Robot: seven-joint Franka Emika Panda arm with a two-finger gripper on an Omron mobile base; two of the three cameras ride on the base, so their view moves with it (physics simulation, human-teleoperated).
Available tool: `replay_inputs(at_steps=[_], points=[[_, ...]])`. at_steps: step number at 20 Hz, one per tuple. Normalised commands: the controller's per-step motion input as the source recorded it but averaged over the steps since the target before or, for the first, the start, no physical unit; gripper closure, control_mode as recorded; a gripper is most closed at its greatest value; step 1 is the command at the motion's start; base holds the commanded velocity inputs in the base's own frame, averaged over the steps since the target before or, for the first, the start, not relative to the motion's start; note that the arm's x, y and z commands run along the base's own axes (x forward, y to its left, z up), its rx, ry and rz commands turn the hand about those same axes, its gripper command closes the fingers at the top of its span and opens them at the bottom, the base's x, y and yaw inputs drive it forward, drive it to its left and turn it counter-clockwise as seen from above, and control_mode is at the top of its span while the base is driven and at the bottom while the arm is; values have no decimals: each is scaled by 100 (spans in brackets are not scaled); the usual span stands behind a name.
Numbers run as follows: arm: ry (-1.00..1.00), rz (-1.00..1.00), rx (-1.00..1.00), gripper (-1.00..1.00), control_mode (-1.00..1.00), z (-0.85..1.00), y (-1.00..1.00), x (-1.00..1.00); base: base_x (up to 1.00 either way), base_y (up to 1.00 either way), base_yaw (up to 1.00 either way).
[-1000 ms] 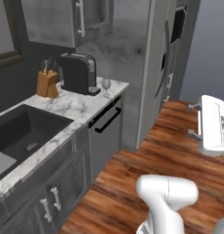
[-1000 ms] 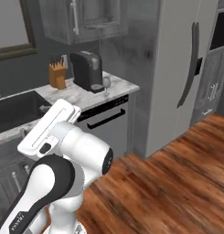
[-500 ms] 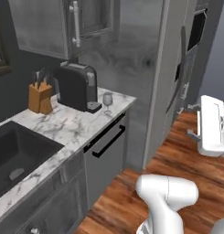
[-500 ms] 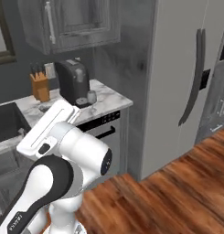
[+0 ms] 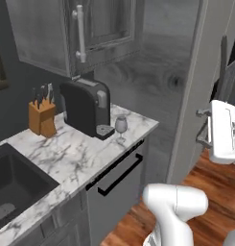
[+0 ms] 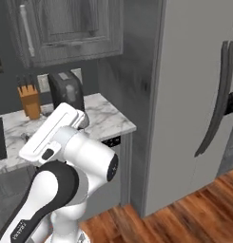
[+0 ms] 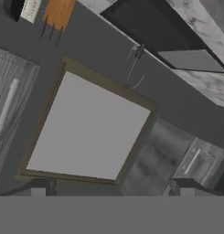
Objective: Retrieve the wine glasses from the counter and place one next to each plate.
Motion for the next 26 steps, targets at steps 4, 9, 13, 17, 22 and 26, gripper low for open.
replay_inputs(at_steps=[4, 9, 13, 17, 22, 26], points=[[0, 0, 0, -100, 100, 0, 0, 0, 84, 23, 3], [0, 0, 0, -100, 100, 0, 0, 0, 32, 38, -13], [0, 0, 0, -100, 100, 0, 0, 0, 3, 58, -10], [1, -3, 0, -100, -100, -13, 9, 0, 0, 26, -4], [13, 0, -2, -100, -100, -42, -8, 22, 0, 0, 0], [14, 0, -1, -100, -100, -49, -59, 19, 0, 0, 0]])
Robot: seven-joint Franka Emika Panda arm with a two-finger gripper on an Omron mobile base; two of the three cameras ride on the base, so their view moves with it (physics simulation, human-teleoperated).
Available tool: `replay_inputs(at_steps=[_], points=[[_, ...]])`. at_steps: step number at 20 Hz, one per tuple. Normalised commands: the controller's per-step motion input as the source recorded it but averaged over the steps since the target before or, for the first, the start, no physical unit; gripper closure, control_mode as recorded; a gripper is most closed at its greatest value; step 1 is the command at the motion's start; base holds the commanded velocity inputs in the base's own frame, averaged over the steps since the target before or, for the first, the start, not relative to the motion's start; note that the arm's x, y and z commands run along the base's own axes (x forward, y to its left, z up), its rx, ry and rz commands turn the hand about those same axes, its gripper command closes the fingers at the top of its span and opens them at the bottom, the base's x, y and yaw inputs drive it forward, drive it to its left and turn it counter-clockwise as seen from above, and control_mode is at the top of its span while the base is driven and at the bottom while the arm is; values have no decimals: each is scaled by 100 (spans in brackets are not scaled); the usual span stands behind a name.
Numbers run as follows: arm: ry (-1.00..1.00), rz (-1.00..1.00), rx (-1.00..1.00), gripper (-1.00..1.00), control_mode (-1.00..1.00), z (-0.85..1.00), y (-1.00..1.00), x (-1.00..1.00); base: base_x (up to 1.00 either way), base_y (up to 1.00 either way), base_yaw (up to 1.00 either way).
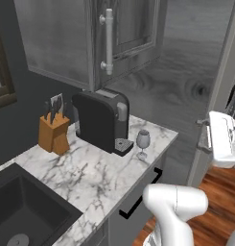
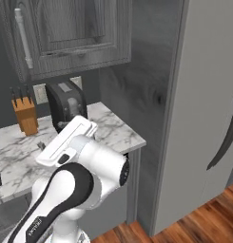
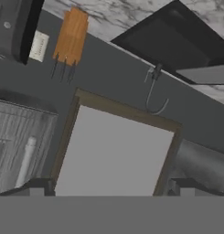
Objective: Retrieve the wine glasses from the counter and place one next to each plate.
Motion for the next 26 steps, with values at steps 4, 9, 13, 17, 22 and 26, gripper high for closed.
replay_inputs(at_steps=[4, 9, 13, 17, 22, 26], points=[[2, 1, -1, -100, -100, -54, -53, 6, 0, 0, 0], [1, 0, -6, -100, -100, -64, -26, 32, 0, 0, 0], [0, 0, -9, -100, -100, -59, -1, 52, 0, 0, 0], [0, -1, -7, -100, -100, -49, 0, 61, 0, 0, 0], [1, 0, -1, -100, -100, -48, 0, 77, 0, 0, 0], [4, 0, 0, -100, -100, -47, 0, 76, 0, 0, 0]])
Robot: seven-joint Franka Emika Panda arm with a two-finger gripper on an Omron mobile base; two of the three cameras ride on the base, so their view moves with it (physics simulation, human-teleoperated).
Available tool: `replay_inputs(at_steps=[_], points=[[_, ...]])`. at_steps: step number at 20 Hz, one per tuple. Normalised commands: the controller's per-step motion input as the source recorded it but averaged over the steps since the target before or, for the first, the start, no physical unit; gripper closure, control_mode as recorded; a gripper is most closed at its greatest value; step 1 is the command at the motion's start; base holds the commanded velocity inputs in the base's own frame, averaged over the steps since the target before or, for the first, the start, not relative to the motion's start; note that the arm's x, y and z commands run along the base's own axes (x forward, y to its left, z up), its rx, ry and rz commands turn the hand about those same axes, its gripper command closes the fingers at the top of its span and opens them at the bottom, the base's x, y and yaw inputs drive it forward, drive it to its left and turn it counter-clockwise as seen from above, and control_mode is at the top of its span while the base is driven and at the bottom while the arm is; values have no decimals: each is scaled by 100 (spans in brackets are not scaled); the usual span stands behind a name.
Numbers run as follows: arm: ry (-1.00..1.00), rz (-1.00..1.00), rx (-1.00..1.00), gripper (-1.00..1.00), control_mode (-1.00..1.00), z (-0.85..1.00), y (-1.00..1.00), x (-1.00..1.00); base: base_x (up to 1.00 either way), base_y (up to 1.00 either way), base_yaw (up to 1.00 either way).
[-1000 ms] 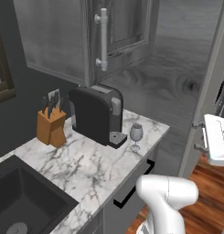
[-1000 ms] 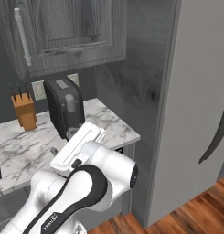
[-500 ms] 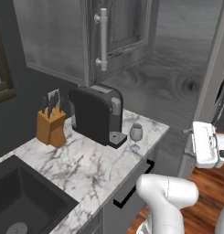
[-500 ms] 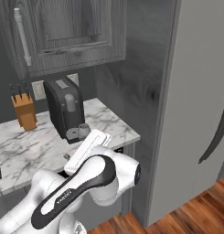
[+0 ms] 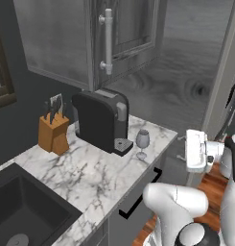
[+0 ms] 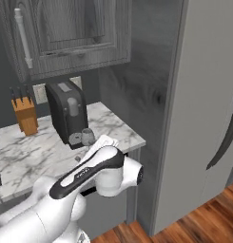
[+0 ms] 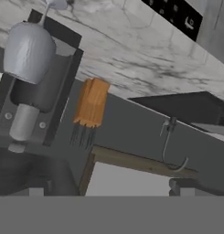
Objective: Retrieve the wine glasses from the counter and place one next to each plate.
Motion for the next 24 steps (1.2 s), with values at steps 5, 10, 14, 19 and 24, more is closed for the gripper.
replay_inputs(at_steps=[5, 10, 14, 19, 24], points=[[11, 0, 0, -100, -100, -52, 0, 71, 0, 0, 0], [9, 0, 0, -100, -100, -47, 0, 55, 0, 0, 0], [9, 0, 0, -100, -100, -47, 0, 54, 0, 0, 0], [11, 0, 1, -100, -100, -49, 0, 60, 0, 0, 0], [4, -1, 2, -100, -100, -21, 5, 42, 0, 0, 0]])
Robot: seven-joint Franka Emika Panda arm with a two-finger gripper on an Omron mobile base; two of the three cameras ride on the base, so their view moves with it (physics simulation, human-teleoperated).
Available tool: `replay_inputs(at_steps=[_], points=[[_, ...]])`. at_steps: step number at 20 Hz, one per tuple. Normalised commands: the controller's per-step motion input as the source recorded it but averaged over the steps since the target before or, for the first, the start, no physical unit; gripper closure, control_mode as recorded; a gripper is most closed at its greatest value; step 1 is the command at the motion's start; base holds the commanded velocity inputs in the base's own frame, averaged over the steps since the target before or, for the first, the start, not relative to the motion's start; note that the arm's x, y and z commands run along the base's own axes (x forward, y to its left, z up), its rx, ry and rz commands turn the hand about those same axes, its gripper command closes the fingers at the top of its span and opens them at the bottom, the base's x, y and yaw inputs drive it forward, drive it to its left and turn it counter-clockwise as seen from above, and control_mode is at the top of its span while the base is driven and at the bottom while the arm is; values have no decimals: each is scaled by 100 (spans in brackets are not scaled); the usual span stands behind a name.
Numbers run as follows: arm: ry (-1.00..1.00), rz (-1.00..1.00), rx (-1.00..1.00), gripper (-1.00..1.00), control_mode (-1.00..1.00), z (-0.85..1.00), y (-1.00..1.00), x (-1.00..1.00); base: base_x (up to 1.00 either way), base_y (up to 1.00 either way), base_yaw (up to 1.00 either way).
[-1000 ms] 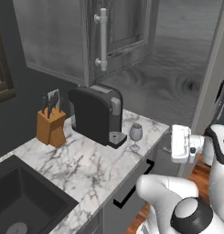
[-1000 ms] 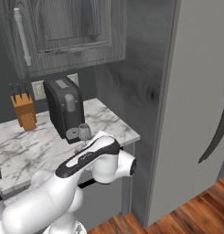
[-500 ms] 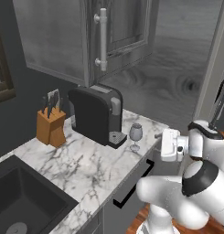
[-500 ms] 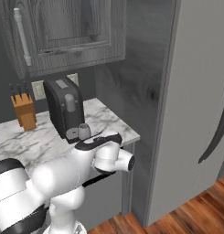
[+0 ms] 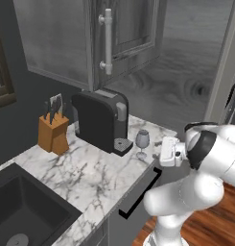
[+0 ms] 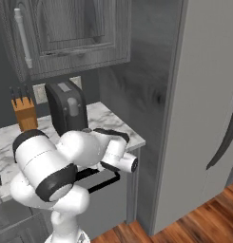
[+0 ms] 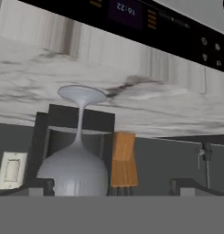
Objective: Retrieve the wine glasses from the counter and place one next to each plate.
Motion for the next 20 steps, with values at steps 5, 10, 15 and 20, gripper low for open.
replay_inputs(at_steps=[5, 10, 15, 20], points=[[0, -1, 0, -100, -100, -13, 1, 32, 0, 0, 0], [0, -1, 0, -100, -100, -16, 15, 18, 0, 0, 0], [0, 0, 0, -100, -100, -2, 26, 0, 0, 0, 0], [0, 0, 0, -100, -100, 0, 13, 0, 0, 0, 0]])
